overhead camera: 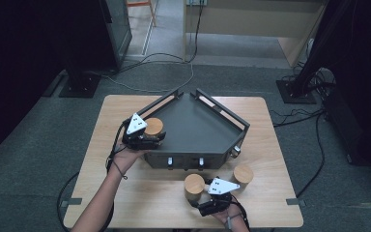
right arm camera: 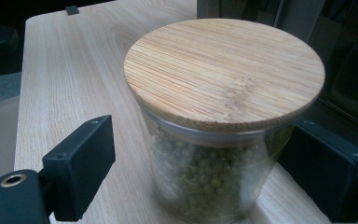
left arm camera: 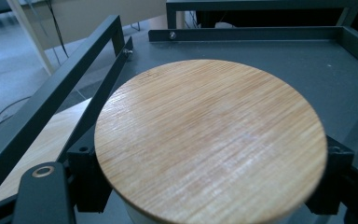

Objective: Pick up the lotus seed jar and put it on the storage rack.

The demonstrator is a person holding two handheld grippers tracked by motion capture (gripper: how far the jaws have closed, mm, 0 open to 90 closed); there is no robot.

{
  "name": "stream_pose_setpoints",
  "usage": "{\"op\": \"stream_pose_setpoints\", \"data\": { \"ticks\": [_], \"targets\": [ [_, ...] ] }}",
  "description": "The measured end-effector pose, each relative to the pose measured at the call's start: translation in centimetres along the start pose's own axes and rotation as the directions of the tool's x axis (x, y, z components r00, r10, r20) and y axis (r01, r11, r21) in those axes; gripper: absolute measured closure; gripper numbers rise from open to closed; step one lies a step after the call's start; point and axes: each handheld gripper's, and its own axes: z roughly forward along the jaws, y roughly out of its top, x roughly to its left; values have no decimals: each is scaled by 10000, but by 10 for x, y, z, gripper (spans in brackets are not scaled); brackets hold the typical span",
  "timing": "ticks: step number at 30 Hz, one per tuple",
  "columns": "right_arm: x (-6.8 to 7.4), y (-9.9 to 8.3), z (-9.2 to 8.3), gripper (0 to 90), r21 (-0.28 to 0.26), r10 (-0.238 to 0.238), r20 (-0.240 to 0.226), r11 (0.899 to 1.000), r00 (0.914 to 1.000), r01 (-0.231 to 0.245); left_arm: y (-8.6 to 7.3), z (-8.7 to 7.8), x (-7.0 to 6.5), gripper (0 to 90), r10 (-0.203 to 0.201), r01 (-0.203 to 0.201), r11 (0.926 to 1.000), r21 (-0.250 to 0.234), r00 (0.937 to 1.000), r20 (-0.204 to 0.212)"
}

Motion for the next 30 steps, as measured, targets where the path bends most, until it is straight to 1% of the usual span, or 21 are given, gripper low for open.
{"op": "stream_pose_setpoints", "data": {
  "ticks": [4, 5, 6, 9, 11, 12, 14, 19, 23, 27, 30],
  "targets": [
    [0, 0, 0, 115, -1, 0, -3, 10000, 10000, 0, -5, -3, -1, 195, -47, 47, 9999, -125, 10000, -43],
    [0, 0, 0, 115, 2, 0, 6, 10000, 10000, 0, -6, -3, -3, 160, -113, 111, 9998, -148, 9998, -142],
    [0, 0, 0, 115, 3, 3, 1, 10000, 10000, -3, -6, -4, -2, 107, -172, 170, 9998, -142, 9997, -144],
    [0, 0, 0, 115, 9, 14, -5, 10000, 10000, -14, -8, -6, -1, 107, -250, 246, 9995, -201, 9995, -190],
    [0, 0, 0, 115, 10, 13, -13, 10000, 10000, -13, -9, -7, 1, 108, -354, 352, 9992, -176, 9993, -112],
    [0, 0, 0, 115, 11, 16, -15, 10000, 10000, -16, -9, -7, 1, 107, -321, 319, 9993, -173, 9994, -100],
    [0, 0, 0, 115, 15, 26, -17, 10000, 10000, -26, -9, -9, 1, 107, -384, 383, 9991, -185, 9993, -24],
    [0, 1, 0, 115, 30, 14, -4, 10000, 10000, -13, -9, -13, -1, 107, -370, 370, 9991, -189, 9993, -22],
    [0, 0, 0, 115, 29, 20, -4, 10000, 10000, -20, -10, -18, -1, 107, -493, 490, 9986, -222, 9987, -132],
    [0, 0, 0, 115, 23, 24, -13, 10000, 10000, -24, -13, -24, -4, 107, -516, 511, 9986, -134, 9976, -461],
    [0, 0, 0, 115, 12, 14, -6, 10000, 10000, -14, -16, -26, -4, 107, -587, 580, 9982, -172, 9975, -405]
  ]
}}
